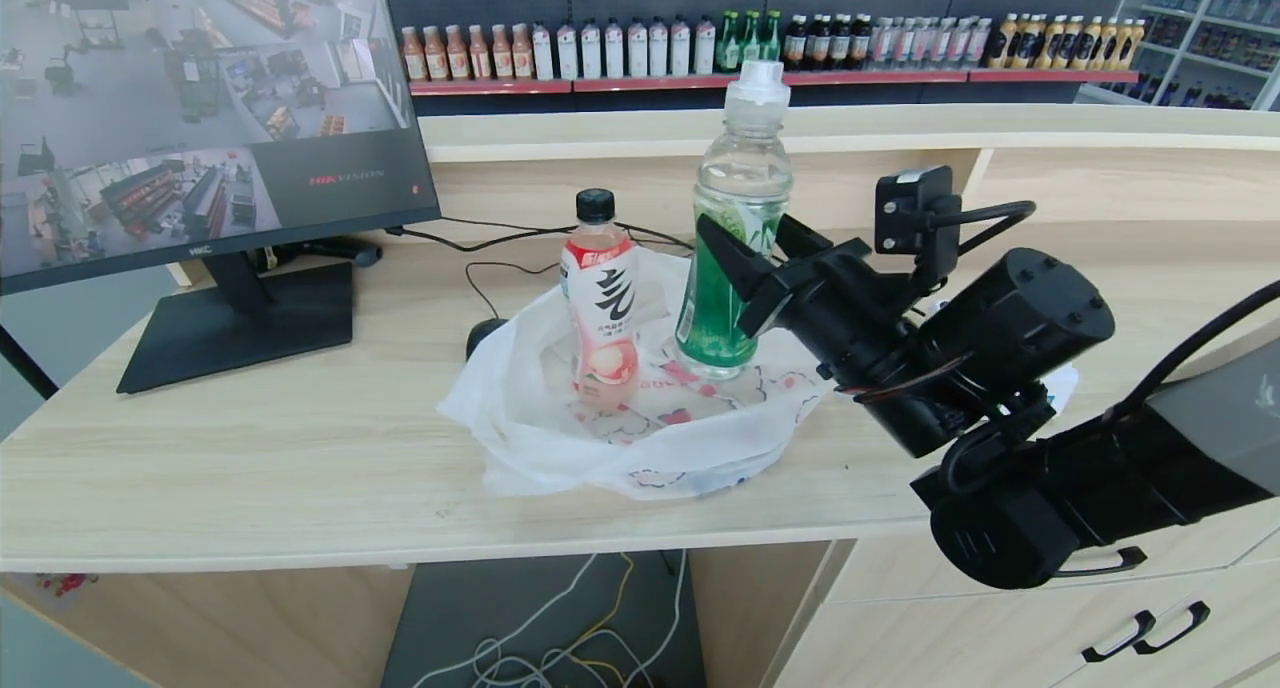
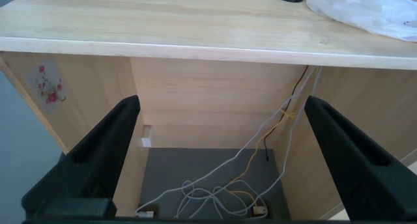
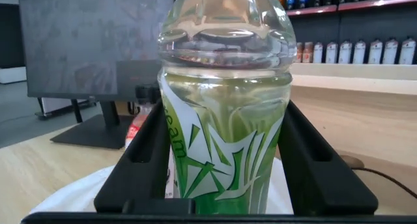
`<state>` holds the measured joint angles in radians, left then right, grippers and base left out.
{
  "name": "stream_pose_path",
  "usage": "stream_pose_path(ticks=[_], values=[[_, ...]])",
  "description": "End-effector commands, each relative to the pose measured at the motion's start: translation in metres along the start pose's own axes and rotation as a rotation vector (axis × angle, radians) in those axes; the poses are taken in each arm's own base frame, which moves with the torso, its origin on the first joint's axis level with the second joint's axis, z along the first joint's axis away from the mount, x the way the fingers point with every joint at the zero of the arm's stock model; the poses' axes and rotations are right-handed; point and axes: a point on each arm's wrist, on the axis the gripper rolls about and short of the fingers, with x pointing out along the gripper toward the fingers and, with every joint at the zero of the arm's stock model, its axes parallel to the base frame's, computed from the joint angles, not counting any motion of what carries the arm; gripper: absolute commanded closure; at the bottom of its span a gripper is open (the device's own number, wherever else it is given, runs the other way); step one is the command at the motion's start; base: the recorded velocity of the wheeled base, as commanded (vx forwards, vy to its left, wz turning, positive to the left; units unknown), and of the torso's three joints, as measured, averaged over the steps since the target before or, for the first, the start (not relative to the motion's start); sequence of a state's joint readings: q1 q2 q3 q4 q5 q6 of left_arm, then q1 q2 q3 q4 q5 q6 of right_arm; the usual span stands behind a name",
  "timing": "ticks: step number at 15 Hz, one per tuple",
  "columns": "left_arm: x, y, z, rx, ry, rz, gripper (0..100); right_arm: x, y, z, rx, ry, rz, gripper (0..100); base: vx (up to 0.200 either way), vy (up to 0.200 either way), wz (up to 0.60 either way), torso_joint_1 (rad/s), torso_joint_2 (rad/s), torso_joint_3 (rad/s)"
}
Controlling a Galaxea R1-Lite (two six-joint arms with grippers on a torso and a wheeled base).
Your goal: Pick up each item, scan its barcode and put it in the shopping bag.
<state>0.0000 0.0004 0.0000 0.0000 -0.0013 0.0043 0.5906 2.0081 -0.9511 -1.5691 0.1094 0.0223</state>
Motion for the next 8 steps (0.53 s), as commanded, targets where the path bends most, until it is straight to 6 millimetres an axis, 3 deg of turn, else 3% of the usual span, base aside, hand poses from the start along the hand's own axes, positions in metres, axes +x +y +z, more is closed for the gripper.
stream_pose_path(ticks=[1, 8], values=[[0.0, 0.0, 0.0, 0.0, 0.0, 0.0, 0, 0.0, 0.0, -0.017, 0.006, 0.038, 0.003, 100, 0.0, 0.0, 0.0, 0.0, 0.0, 0.0], [0.0, 0.0, 0.0, 0.0, 0.0, 0.001, 0, 0.002, -0.003, -0.027, 0.001, 0.052, -0.003, 100, 0.0, 0.0, 0.0, 0.0, 0.0, 0.0]])
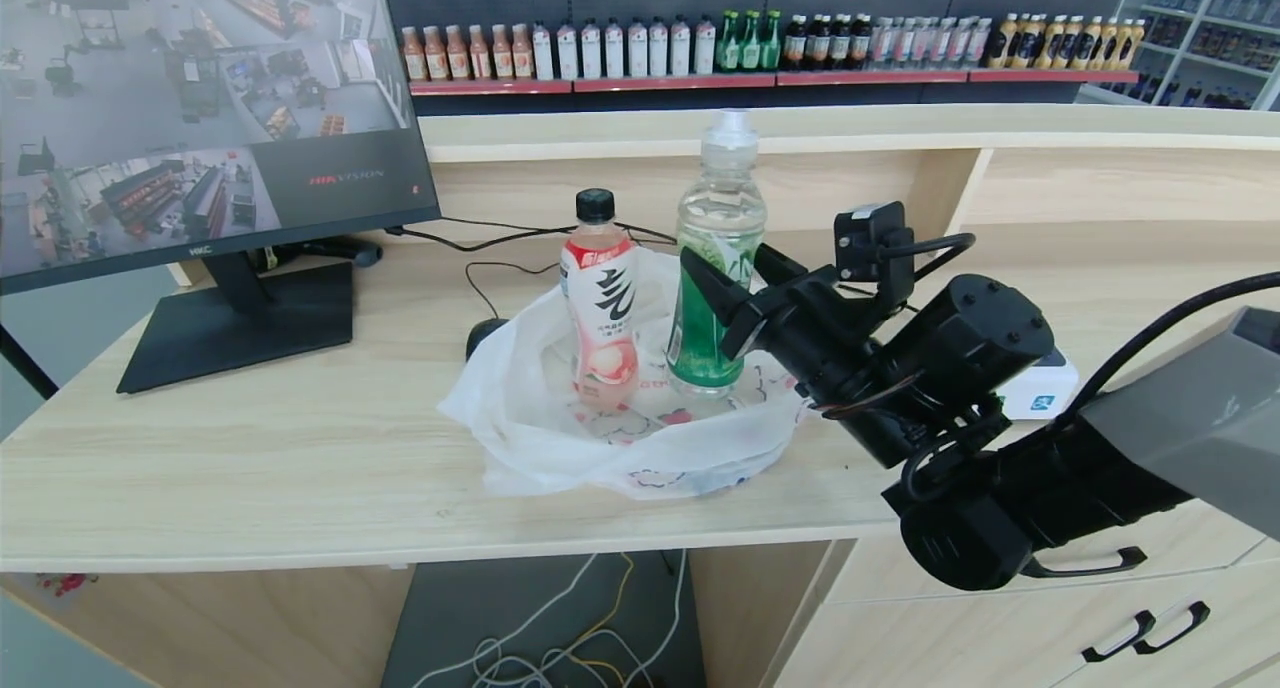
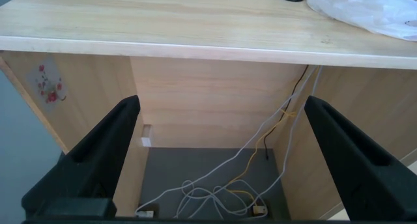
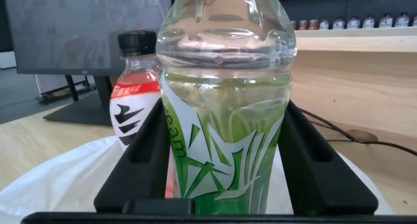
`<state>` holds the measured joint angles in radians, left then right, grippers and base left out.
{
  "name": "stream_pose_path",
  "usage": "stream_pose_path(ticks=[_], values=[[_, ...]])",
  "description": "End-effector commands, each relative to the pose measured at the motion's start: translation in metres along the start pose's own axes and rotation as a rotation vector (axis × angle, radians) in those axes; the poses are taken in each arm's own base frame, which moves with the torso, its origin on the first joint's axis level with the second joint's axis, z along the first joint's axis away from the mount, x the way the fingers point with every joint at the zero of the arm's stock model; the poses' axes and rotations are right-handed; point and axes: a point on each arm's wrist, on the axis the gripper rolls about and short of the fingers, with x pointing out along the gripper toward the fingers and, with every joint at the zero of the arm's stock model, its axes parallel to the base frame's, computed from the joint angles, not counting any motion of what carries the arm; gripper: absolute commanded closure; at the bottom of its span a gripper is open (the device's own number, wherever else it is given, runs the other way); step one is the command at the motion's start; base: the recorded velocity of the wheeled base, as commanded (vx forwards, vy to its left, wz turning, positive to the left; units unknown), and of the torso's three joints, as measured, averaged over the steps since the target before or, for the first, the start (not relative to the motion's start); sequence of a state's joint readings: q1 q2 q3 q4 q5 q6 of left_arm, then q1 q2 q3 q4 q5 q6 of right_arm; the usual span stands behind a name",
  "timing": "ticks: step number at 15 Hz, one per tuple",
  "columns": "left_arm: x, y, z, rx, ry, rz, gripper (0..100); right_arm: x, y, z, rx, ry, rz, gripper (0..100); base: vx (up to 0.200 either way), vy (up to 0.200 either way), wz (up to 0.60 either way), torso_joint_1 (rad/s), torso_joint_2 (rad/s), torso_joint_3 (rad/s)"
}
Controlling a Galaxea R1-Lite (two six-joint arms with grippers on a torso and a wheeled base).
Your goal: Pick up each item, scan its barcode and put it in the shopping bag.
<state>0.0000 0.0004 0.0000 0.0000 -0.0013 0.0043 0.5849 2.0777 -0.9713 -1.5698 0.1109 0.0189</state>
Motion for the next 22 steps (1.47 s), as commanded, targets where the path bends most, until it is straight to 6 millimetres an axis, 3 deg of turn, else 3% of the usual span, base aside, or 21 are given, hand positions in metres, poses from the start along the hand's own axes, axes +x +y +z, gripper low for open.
stream_pose_path(ticks=[1, 8, 22], values=[[0.0, 0.0, 0.0, -0.001, 0.0, 0.0, 0, 0.0, 0.0, -0.004, 0.001, 0.008, 0.002, 100, 0.0, 0.0, 0.0, 0.0, 0.0, 0.0], [0.0, 0.0, 0.0, 0.0, 0.0, 0.0, 0, 0.014, -0.001, -0.008, -0.007, -0.03, 0.007, 100, 0.0, 0.0, 0.0, 0.0, 0.0, 0.0], [0.0, 0.0, 0.0, -0.001, 0.0, 0.0, 0, -0.001, 0.0, -0.03, -0.141, 0.065, 0.037, 100, 0.0, 0.0, 0.0, 0.0, 0.0, 0.0]])
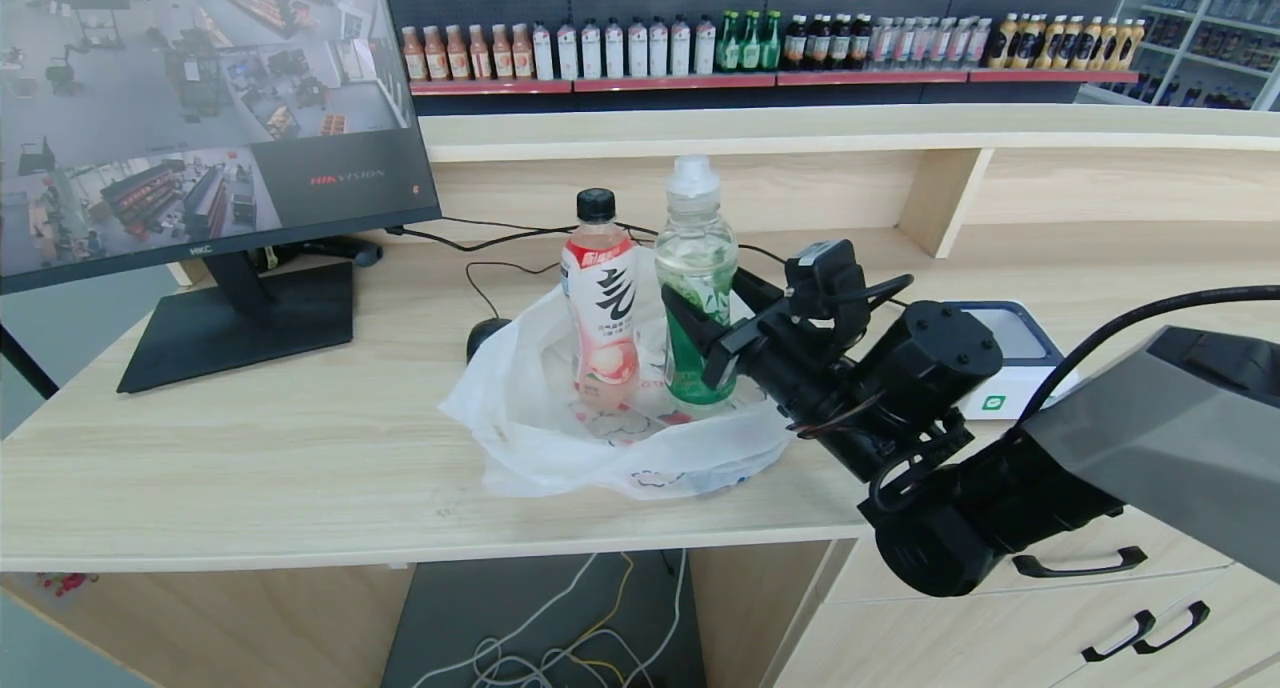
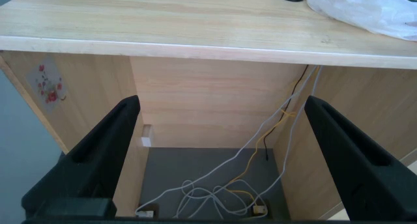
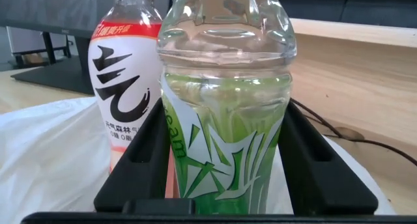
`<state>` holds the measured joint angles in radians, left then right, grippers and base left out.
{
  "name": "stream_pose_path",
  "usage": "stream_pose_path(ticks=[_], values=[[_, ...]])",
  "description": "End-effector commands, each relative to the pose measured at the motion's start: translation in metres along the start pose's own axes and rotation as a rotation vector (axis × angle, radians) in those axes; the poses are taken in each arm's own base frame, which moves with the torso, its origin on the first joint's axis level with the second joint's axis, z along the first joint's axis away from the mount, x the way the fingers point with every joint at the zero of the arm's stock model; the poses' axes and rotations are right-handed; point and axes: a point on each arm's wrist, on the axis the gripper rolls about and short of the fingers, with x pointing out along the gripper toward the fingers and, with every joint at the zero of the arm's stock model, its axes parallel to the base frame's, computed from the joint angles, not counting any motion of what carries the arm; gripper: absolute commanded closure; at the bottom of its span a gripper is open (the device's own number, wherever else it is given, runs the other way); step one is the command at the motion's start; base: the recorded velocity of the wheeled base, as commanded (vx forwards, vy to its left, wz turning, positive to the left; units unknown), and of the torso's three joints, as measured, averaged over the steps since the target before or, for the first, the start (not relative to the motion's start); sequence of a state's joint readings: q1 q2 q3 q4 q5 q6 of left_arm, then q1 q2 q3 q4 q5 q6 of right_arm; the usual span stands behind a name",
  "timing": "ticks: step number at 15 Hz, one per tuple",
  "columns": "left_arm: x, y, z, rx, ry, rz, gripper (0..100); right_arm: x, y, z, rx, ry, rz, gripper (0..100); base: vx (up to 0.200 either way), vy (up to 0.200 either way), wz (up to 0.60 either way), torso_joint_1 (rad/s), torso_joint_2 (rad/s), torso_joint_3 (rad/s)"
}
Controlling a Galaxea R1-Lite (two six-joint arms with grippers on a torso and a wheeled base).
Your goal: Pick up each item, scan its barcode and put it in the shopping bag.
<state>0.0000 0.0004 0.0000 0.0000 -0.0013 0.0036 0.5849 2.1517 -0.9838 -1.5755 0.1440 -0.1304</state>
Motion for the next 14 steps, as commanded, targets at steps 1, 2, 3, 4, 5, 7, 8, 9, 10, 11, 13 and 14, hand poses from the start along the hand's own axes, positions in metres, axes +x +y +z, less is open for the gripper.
stream_pose_path(ticks=[1, 2, 3, 4, 5, 7, 8, 9, 10, 11, 13, 14], values=[[0.0, 0.0, 0.0, -0.001, 0.0, 0.001, 0, -0.002, 0.001, -0.004, 0.002, 0.018, 0.002, 100, 0.0, 0.0, 0.0, 0.0, 0.0, 0.0], [0.0, 0.0, 0.0, -0.001, 0.0, 0.0, 0, -0.002, 0.001, -0.005, 0.003, 0.02, 0.004, 100, 0.0, 0.0, 0.0, 0.0, 0.0, 0.0], [0.0, 0.0, 0.0, -0.001, 0.0, 0.0, 0, -0.002, 0.001, -0.005, 0.003, 0.024, 0.003, 100, 0.0, 0.0, 0.0, 0.0, 0.0, 0.0], [0.0, 0.0, 0.0, -0.001, 0.0, 0.0, 0, -0.005, 0.001, -0.006, 0.005, 0.034, 0.004, 100, 0.0, 0.0, 0.0, 0.0, 0.0, 0.0], [0.0, 0.0, 0.0, -0.001, 0.0, 0.0, 0, -0.009, 0.002, -0.005, 0.007, 0.046, 0.006, 100, 0.0, 0.0, 0.0, 0.0, 0.0, 0.0], [0.0, 0.0, 0.0, -0.001, 0.0, 0.0, 0, -0.01, 0.001, -0.001, 0.006, 0.04, 0.005, 100, 0.0, 0.0, 0.0, 0.0, 0.0, 0.0], [0.0, 0.0, 0.0, 0.001, 0.0, 0.0, 0, -0.011, 0.002, -0.002, 0.006, 0.044, 0.004, 100, 0.0, 0.0, 0.0, 0.0, 0.0, 0.0], [0.0, 0.0, 0.0, -0.001, 0.0, 0.0, 0, -0.013, 0.002, 0.0, 0.007, 0.048, 0.006, 100, 0.0, 0.0, 0.0, 0.0, 0.0, 0.0], [0.0, 0.0, 0.0, -0.001, 0.0, 0.0, 0, -0.017, 0.002, 0.001, 0.008, 0.059, 0.006, 100, 0.0, 0.0, 0.0, 0.0, 0.0, 0.0], [0.0, 0.0, 0.0, 0.001, 0.0, 0.0, 0, -0.018, 0.002, 0.001, 0.009, 0.062, 0.006, 100, 0.0, 0.0, 0.0, 0.0, 0.0, 0.0], [0.0, 0.0, 0.0, 0.001, 0.0, 0.0, 0, -0.021, 0.003, 0.002, 0.01, 0.069, 0.009, 100, 0.0, 0.0, 0.0, 0.0, 0.0, 0.0], [0.0, 0.0, 0.0, 0.001, 0.0, 0.0, 0, -0.022, 0.003, 0.001, 0.011, 0.074, 0.008, 100, 0.0, 0.0, 0.0, 0.0, 0.0, 0.0]])
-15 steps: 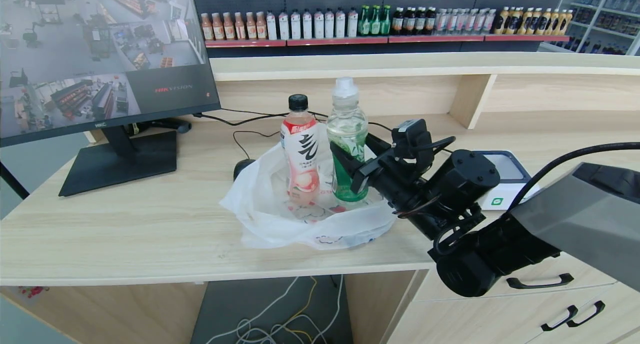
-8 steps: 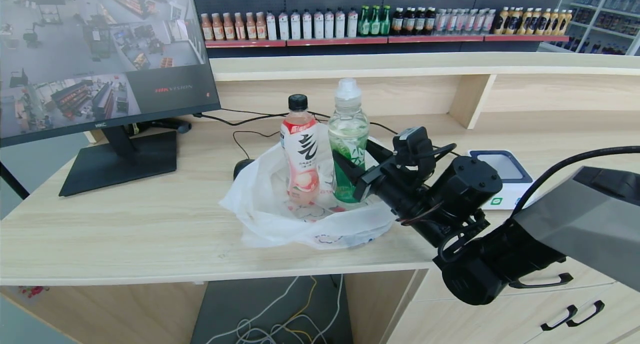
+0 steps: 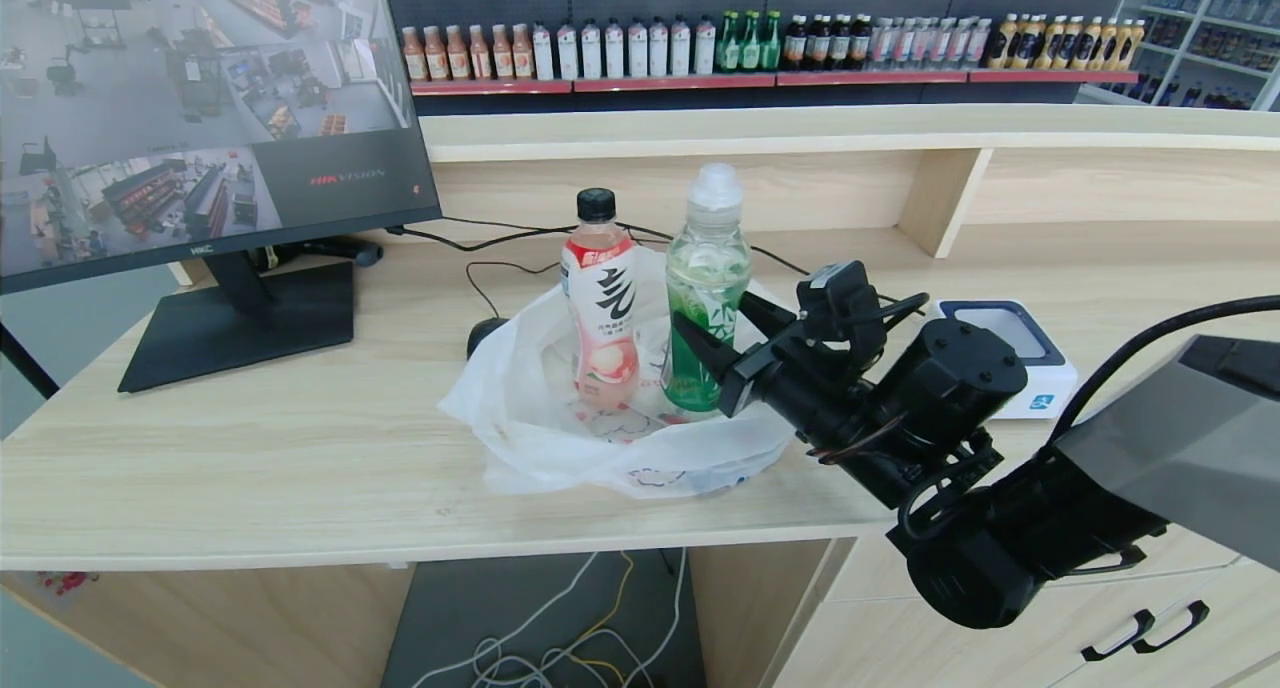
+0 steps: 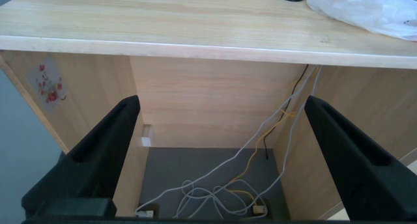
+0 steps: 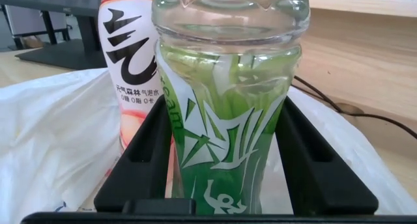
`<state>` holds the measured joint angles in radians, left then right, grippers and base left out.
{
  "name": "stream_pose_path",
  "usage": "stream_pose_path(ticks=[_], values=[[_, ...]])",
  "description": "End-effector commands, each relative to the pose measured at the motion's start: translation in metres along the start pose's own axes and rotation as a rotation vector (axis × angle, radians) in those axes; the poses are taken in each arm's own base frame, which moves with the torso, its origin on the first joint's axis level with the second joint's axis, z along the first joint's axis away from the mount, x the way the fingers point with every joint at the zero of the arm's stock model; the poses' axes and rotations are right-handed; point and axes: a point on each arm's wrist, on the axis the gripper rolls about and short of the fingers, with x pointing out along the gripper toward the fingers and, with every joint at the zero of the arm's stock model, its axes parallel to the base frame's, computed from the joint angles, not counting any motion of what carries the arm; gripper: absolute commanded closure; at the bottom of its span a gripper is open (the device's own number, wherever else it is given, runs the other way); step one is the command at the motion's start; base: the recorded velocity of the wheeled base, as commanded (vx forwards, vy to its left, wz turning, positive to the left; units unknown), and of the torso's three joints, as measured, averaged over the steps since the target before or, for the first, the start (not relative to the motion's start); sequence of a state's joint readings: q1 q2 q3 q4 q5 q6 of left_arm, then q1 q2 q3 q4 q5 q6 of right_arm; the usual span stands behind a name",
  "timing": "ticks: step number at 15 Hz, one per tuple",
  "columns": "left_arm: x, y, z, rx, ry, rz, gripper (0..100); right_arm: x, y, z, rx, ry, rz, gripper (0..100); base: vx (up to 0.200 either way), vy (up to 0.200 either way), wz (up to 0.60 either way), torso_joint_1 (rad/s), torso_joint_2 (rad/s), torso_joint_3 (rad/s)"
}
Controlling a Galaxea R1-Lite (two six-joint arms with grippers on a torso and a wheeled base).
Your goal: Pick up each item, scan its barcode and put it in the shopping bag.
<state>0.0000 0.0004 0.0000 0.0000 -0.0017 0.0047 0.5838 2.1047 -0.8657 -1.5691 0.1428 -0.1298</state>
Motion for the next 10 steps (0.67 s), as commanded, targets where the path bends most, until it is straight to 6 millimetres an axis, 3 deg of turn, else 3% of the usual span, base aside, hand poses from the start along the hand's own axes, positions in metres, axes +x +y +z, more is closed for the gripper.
stream_pose_path(ticks=[1, 9, 10], values=[[0.0, 0.0, 0.0, 0.0, 0.0, 0.0, 0, -0.001, 0.0, 0.002, -0.001, -0.004, 0.001, 100, 0.0, 0.0, 0.0, 0.0, 0.0, 0.0], [0.0, 0.0, 0.0, 0.0, 0.0, 0.002, 0, 0.004, -0.001, -0.009, 0.002, 0.007, -0.003, 100, 0.0, 0.0, 0.0, 0.0, 0.0, 0.0], [0.0, 0.0, 0.0, -0.002, 0.0, 0.002, 0, 0.005, -0.004, -0.008, -0.001, 0.002, -0.009, 0, 0.0, 0.0, 0.0, 0.0, 0.0, 0.0]])
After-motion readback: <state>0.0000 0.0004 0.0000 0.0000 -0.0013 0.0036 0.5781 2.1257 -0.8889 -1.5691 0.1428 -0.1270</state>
